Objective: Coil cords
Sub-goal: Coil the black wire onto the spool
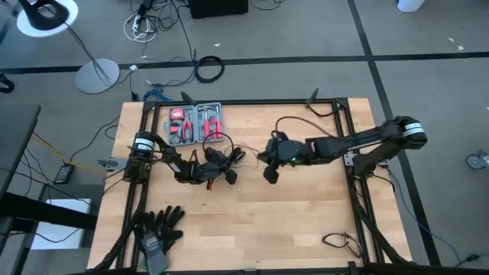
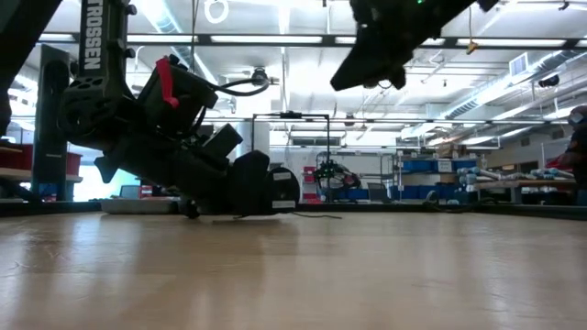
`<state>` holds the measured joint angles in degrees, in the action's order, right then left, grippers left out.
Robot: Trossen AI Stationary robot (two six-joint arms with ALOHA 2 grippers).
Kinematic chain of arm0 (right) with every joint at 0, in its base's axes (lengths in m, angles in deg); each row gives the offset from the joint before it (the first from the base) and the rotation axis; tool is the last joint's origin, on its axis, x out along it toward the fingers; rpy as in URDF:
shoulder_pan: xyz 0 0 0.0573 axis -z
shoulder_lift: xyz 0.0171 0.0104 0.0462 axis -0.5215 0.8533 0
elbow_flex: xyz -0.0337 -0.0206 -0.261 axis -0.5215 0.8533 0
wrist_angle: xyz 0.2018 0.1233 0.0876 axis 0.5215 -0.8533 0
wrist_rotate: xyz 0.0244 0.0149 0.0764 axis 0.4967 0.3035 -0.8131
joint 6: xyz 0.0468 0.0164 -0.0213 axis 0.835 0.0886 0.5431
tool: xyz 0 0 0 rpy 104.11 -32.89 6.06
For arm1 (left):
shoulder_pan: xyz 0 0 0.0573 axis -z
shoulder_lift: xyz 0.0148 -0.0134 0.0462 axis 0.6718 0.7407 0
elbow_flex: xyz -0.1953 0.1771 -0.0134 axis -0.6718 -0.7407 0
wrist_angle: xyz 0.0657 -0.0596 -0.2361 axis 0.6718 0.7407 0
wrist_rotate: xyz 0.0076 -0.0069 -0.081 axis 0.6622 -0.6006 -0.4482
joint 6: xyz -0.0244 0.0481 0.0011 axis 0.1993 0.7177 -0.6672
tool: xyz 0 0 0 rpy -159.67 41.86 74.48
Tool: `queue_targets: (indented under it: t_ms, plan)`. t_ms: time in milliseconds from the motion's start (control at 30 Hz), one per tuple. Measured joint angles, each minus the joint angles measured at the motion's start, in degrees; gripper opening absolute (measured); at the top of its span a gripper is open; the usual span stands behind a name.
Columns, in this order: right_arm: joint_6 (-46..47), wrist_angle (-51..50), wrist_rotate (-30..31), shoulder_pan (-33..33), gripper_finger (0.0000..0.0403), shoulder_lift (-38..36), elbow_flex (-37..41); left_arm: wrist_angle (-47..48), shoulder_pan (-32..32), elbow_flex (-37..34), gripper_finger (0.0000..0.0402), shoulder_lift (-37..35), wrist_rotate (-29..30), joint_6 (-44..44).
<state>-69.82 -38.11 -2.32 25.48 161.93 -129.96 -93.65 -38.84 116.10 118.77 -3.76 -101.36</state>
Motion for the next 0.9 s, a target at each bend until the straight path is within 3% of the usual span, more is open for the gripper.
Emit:
queue_targets:
  t_ms: [167,267,400,500,567,633,700,900]
  plan:
    - [5.4,-9.1,-0.1,-0.1,0.0039,-2.7,0.0,-0.1,0.0,0.0,0.0000,0.0,0.0,-0.4]
    - [11.6,-19.8,2.3,-1.3,0.0038,-2.8,0.0,-0.2,0.0,0.0,0.0000,0.0,0.0,-0.5]
    - [24.0,-29.4,17.1,-5.3,0.0035,-3.0,2.6,-0.2,0.0,0.0,0.0000,0.0,-0.1,-0.5]
    - [34.9,-28.8,29.0,-9.6,0.0036,-4.5,8.4,-0.3,0.0,0.0,0.0000,0.0,-0.1,-0.6]
    - [43.2,-26.2,33.6,-11.6,0.0036,-5.7,14.0,-0.3,0.0,0.0,0.0000,0.0,-0.1,-0.6]
    - [48.6,-18.4,33.6,-12.6,0.0032,-6.9,21.1,-0.3,0.0,0.0,0.0000,0.0,-0.1,-0.7]
    - [48.5,-2.3,30.0,-12.1,0.0023,-8.1,29.4,-0.3,0.0,0.0,0.0000,0.0,-0.2,-0.7]
    - [23.0,68.7,2.9,-2.6,0.0007,-7.3,54.5,-0.4,0.0,0.0,0.0000,0.0,-0.4,-0.7]
